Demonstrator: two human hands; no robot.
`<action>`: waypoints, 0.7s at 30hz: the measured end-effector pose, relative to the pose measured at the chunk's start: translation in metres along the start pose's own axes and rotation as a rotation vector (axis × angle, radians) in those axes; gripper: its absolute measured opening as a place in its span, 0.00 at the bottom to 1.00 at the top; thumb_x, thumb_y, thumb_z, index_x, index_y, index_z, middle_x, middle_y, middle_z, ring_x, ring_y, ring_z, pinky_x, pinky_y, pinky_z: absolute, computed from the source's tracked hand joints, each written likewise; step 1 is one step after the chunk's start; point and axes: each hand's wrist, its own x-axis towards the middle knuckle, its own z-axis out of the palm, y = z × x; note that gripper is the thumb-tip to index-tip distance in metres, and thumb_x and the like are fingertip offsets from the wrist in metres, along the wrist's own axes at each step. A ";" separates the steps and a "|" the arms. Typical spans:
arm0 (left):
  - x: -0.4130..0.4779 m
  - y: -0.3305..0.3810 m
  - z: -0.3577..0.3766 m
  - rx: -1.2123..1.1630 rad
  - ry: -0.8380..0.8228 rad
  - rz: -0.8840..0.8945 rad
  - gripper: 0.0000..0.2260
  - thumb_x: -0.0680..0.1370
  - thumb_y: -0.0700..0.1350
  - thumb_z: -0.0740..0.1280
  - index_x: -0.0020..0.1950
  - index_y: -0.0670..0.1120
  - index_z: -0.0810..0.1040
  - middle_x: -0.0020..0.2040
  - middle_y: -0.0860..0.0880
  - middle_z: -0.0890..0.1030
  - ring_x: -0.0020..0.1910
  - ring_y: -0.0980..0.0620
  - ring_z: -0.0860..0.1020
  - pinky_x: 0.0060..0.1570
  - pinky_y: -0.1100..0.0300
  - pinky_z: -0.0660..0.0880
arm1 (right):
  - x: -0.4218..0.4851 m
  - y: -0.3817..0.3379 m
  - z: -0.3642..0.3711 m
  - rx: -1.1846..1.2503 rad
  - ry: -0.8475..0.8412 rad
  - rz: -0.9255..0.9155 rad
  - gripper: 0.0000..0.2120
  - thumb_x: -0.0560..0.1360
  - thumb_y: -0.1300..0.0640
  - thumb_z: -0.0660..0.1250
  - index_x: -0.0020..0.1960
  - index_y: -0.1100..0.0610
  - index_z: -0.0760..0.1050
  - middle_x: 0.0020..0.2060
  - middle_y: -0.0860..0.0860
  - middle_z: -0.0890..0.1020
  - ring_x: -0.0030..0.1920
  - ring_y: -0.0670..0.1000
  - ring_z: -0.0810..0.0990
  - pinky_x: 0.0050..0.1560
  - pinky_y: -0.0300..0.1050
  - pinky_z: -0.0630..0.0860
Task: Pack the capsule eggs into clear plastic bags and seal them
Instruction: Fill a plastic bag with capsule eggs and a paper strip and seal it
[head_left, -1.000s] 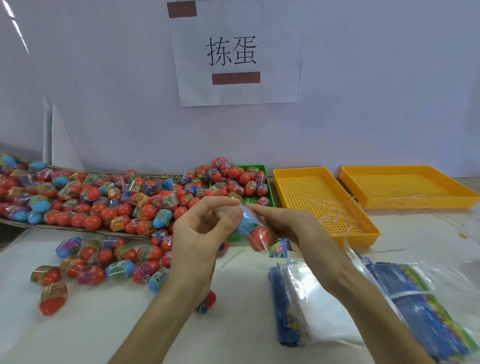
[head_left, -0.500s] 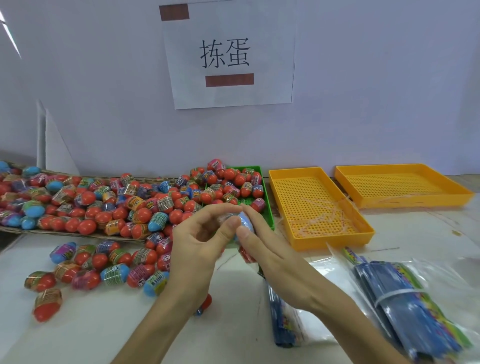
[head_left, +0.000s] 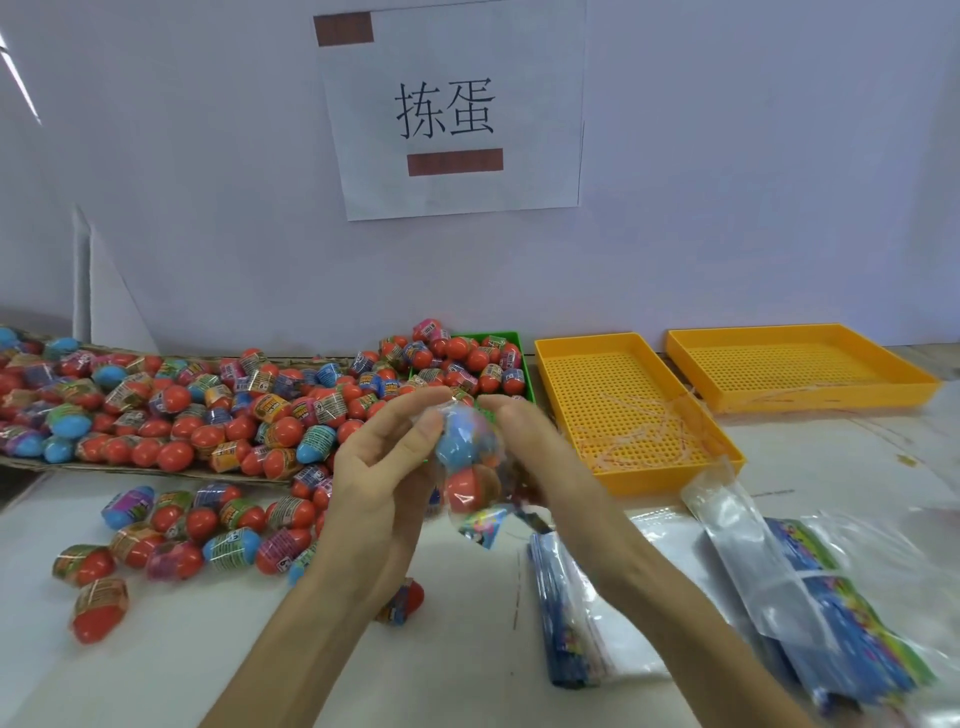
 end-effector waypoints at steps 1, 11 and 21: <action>0.001 0.002 -0.001 -0.011 0.003 -0.016 0.08 0.72 0.44 0.70 0.47 0.50 0.88 0.48 0.46 0.86 0.46 0.50 0.85 0.44 0.59 0.82 | 0.002 0.000 -0.005 0.047 -0.047 0.046 0.20 0.84 0.42 0.52 0.59 0.54 0.76 0.63 0.58 0.80 0.50 0.50 0.82 0.53 0.44 0.78; 0.005 0.001 -0.003 0.045 0.040 -0.131 0.17 0.76 0.51 0.68 0.64 0.50 0.80 0.59 0.45 0.85 0.56 0.46 0.84 0.48 0.54 0.83 | -0.013 0.005 0.002 0.245 0.124 -0.122 0.23 0.76 0.36 0.58 0.51 0.53 0.79 0.32 0.52 0.81 0.26 0.49 0.78 0.22 0.39 0.72; -0.001 -0.003 0.005 -0.095 0.021 -0.262 0.22 0.75 0.57 0.66 0.61 0.45 0.84 0.60 0.42 0.84 0.59 0.43 0.83 0.51 0.55 0.83 | -0.007 0.009 -0.007 0.139 0.176 -0.136 0.22 0.77 0.36 0.57 0.44 0.48 0.83 0.37 0.47 0.86 0.35 0.45 0.85 0.28 0.37 0.78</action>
